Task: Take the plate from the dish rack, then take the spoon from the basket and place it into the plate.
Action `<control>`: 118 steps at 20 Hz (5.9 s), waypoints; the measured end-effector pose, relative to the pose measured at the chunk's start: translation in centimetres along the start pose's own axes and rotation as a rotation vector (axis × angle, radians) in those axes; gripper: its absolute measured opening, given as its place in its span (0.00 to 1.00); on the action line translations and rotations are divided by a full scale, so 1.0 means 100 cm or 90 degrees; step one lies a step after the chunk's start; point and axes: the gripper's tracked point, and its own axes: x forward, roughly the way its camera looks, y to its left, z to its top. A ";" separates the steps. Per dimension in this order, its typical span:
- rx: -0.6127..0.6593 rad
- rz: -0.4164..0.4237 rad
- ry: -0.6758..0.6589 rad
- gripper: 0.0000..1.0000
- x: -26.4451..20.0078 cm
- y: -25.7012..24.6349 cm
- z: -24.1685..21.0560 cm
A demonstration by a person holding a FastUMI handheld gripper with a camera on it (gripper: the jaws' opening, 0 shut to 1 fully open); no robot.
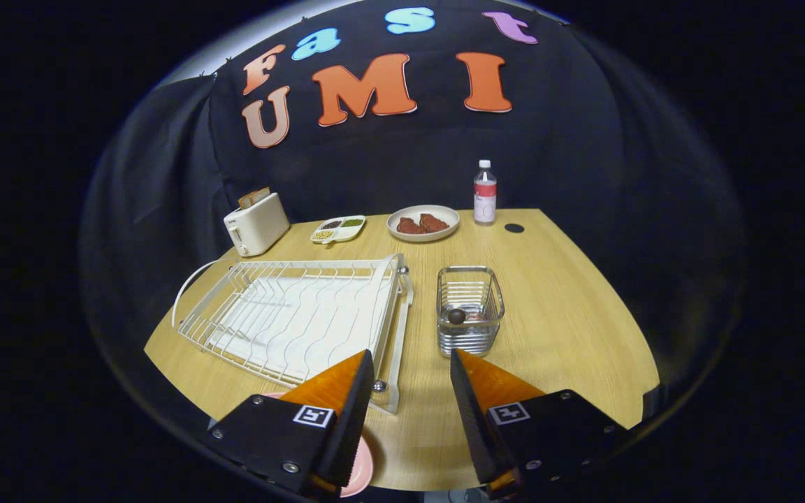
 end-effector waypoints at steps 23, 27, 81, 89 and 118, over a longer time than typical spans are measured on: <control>0.008 -0.077 -0.076 0.08 0.053 -0.033 0.035; -0.004 -0.083 -0.100 0.08 0.037 -0.033 0.055; -0.173 0.296 -0.131 0.08 -0.118 0.125 -0.035; -0.179 0.293 -0.126 0.08 -0.099 0.114 -0.063; -0.013 0.172 -0.282 0.71 -0.113 0.074 0.011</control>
